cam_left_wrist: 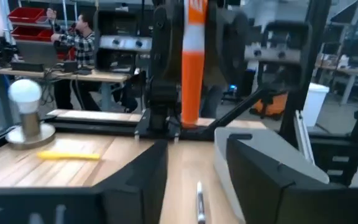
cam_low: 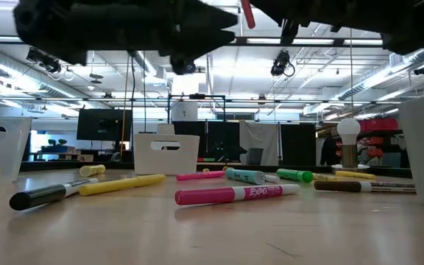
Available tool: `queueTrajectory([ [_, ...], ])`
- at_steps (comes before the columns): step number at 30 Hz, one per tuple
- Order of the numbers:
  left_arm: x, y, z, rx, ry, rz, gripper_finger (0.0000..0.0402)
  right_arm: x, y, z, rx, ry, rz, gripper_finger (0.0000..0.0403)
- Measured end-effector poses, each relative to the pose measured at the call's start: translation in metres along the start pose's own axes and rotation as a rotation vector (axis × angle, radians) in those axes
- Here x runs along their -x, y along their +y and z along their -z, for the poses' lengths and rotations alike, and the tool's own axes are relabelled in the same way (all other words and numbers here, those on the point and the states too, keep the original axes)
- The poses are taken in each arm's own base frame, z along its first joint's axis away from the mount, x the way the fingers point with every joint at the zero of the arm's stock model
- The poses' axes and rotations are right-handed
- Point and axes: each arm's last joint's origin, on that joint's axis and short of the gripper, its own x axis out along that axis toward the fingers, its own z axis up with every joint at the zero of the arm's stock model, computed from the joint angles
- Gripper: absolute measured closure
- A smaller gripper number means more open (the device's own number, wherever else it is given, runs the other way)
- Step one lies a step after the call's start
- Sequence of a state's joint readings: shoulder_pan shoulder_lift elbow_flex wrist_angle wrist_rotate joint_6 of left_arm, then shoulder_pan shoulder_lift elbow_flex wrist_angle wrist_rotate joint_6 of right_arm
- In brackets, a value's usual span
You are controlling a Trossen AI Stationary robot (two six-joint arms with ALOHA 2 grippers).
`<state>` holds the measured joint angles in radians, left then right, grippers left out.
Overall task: Pick & Place Markers
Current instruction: Put the orange marker pen into the white bin
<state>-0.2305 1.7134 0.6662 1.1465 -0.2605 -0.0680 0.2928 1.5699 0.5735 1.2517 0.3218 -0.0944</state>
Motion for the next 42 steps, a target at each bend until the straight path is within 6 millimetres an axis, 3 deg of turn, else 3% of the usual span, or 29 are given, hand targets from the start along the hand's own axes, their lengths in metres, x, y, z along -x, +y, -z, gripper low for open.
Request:
queueTrajectory([
  [4,-0.017,-0.002,-0.005,0.018,-0.03,0.013,0.0191,-0.001,0.001,0.005,0.002,0.013,-0.001,0.0387],
  [7,-0.022,-0.005,-0.006,0.003,-0.039,0.02,0.0189,-0.001,0.001,0.006,-0.002,0.015,-0.001,0.0387],
  [11,-0.022,-0.006,-0.007,0.003,-0.042,0.019,0.0231,-0.001,0.001,0.006,-0.001,0.017,-0.002,0.0387],
  [17,-0.022,-0.006,-0.006,0.007,-0.035,0.015,0.0358,-0.001,0.001,0.007,0.001,0.028,-0.003,0.0363],
  [23,-0.022,-0.005,-0.004,0.062,-0.004,-0.012,0.0365,0.0,0.003,0.008,-0.012,0.06,-0.007,0.0321],
  [28,-0.013,0.002,-0.013,0.108,0.157,-0.113,0.0365,0.01,0.007,-0.009,-0.001,0.028,0.036,0.0309],
  [34,0.015,0.039,-0.05,0.13,0.446,-0.399,0.0365,0.035,0.009,-0.024,0.033,0.024,0.108,0.0315],
  [39,0.033,0.096,-0.091,0.206,0.737,-0.649,0.0365,0.048,0.005,-0.02,0.004,0.041,0.11,0.0323],
  [42,0.037,0.132,-0.099,0.283,0.88,-0.696,0.0365,0.052,0.004,-0.016,-0.017,0.055,0.11,0.0326],
])
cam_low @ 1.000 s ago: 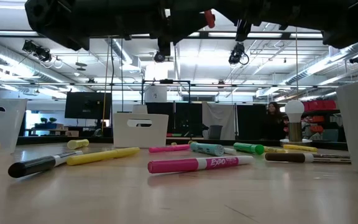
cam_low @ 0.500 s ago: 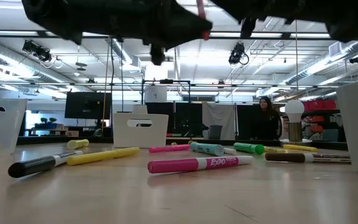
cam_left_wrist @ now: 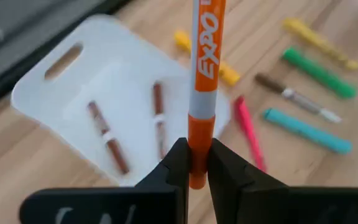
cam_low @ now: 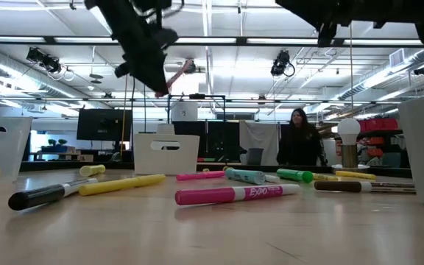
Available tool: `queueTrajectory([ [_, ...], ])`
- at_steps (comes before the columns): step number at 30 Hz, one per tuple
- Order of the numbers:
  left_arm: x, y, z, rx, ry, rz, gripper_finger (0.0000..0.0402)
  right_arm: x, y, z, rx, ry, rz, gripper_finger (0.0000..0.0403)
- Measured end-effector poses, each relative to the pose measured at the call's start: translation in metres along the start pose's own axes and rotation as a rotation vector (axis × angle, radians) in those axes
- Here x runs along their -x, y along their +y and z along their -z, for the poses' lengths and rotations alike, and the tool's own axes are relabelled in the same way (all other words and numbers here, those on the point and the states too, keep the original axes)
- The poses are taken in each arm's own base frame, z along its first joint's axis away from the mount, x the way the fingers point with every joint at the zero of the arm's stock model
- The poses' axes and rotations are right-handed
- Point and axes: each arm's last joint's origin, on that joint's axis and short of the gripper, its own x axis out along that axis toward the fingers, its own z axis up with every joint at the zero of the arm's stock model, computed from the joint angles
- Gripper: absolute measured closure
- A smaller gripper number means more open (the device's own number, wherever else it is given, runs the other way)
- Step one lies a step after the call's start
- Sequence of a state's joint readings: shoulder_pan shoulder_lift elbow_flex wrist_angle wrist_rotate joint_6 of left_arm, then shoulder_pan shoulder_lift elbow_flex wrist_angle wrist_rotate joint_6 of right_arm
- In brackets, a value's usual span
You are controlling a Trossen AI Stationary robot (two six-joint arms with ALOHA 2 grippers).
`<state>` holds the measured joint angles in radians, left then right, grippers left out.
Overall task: Pick & Place Markers
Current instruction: Put the orange marker pen into the white bin
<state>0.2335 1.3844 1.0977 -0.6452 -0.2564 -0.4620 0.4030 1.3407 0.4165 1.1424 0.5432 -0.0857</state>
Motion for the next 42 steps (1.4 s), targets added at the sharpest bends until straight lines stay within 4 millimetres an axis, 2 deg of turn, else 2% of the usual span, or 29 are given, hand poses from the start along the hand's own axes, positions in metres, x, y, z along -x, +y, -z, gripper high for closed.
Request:
queueTrajectory([
  [2,-0.011,0.018,-0.01,0.03,0.087,0.033,0.0365,0.0,0.0,0.001,0.001,0.006,-0.001,0.0327],
  [6,-0.046,0.048,-0.013,0.093,0.256,0.103,0.0365,0.0,0.0,0.002,-0.014,0.021,-0.003,0.0328],
  [9,-0.07,0.065,-0.012,0.141,0.337,0.127,0.0365,0.0,0.0,0.005,-0.007,0.04,-0.005,0.0328],
  [14,-0.097,0.08,-0.01,0.193,0.378,0.097,0.0356,0.0,0.0,0.007,-0.012,0.059,-0.005,0.0328],
  [29,-0.136,0.084,0.003,0.229,0.463,0.065,0.035,0.001,0.001,0.009,-0.012,0.084,-0.006,0.0328],
  [42,-0.139,0.084,0.005,0.235,0.467,0.059,0.0349,0.001,0.001,0.011,-0.015,0.104,-0.007,0.033],
])
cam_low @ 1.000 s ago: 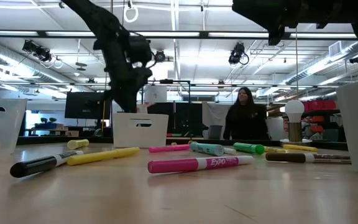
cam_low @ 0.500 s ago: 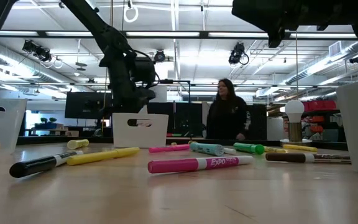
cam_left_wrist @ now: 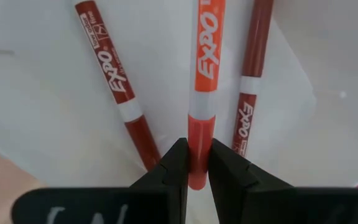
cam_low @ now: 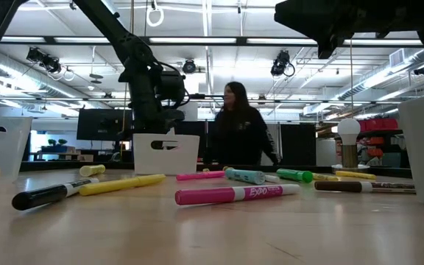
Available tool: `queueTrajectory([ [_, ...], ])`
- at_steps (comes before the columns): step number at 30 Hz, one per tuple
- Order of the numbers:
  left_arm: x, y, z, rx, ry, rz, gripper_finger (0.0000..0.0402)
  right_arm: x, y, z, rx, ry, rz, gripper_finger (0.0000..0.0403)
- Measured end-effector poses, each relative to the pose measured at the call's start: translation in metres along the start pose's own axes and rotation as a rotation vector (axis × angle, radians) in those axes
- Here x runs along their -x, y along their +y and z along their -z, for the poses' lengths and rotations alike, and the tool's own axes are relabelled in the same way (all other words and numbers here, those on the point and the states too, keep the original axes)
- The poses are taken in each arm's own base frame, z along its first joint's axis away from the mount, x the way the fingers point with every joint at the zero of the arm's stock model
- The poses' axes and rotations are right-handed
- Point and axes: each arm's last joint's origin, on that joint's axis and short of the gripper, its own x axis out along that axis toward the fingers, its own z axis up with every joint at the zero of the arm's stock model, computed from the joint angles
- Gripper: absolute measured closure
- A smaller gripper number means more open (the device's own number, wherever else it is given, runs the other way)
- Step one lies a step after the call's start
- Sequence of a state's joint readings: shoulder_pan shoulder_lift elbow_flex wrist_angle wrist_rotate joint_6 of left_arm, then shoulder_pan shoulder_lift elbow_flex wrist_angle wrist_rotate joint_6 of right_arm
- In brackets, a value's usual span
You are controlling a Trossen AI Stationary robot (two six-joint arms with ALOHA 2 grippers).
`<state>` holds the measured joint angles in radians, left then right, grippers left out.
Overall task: Pick & Place Markers
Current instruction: Put the orange marker pen into the white bin, then put the yellow pen into the gray bin
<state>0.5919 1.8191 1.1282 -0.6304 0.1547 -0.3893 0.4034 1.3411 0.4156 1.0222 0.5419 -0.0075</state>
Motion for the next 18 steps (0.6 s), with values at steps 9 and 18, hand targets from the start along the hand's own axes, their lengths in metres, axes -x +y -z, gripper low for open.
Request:
queueTrajectory([
  [9,0.0,0.0006,-0.0003,0.0,-0.01,-0.024,0.0322,0.0,0.0,0.0,0.0,0.0,0.0,0.033],
  [18,0.0,0.0001,-0.0019,-0.006,-0.026,-0.018,0.0277,0.0,0.0,0.0009,0.006,0.009,0.0,0.033],
])
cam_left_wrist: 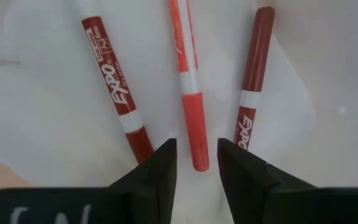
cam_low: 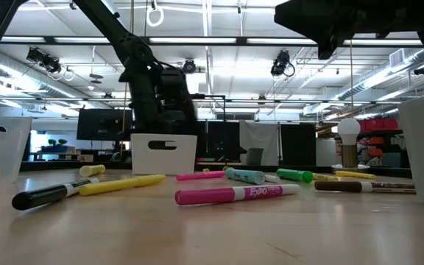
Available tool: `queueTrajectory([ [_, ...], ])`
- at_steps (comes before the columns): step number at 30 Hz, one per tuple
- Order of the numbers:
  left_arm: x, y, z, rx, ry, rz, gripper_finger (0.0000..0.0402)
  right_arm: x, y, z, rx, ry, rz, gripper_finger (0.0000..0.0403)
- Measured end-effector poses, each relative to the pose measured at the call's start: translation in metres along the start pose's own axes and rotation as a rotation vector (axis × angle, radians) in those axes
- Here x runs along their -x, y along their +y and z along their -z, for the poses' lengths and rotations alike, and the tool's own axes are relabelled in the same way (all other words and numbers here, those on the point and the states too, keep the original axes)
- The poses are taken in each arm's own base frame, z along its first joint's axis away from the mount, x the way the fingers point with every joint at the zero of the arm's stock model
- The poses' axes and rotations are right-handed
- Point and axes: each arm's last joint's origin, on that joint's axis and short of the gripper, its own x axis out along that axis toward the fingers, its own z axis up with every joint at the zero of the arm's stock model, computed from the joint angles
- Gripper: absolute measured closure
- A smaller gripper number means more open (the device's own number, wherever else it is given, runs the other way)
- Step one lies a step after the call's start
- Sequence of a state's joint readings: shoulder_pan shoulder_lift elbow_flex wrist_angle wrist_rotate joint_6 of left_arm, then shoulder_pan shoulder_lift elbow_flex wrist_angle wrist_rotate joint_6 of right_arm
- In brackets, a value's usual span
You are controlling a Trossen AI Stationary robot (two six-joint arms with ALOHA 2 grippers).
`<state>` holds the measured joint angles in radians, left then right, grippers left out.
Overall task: Pick & Place Markers
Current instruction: Put the yellow pen into the gray bin
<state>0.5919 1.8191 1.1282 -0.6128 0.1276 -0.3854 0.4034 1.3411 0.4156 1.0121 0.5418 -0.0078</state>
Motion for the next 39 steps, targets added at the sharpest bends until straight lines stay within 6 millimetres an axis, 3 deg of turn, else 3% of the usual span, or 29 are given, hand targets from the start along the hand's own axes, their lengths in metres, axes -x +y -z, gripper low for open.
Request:
queueTrajectory([
  [6,0.017,-0.002,0.001,-0.04,-0.034,0.024,0.0267,0.0,0.0,0.001,0.003,0.005,0.0,0.033],
  [13,0.078,-0.012,0.009,-0.109,-0.207,0.086,0.0266,0.0,0.0,0.003,0.004,0.027,0.0,0.033],
  [18,0.124,-0.036,0.033,-0.268,-0.372,0.081,0.0266,0.0,0.0,0.008,-0.025,0.074,0.002,0.0331],
  [21,0.138,-0.054,0.055,-0.334,-0.517,0.065,0.0266,0.0,0.0,0.011,-0.047,0.1,0.005,0.0331],
  [25,0.129,-0.08,0.092,-0.431,-0.689,0.14,0.0266,0.001,-0.001,0.014,-0.065,0.127,0.009,0.0331],
  [33,0.08,-0.107,0.161,-0.564,-0.883,0.448,0.0266,0.001,-0.004,0.02,-0.095,0.185,0.054,0.0331],
  [39,0.063,-0.109,0.187,-0.553,-0.922,0.557,0.0266,-0.002,-0.039,0.038,-0.141,0.262,0.493,0.0329],
])
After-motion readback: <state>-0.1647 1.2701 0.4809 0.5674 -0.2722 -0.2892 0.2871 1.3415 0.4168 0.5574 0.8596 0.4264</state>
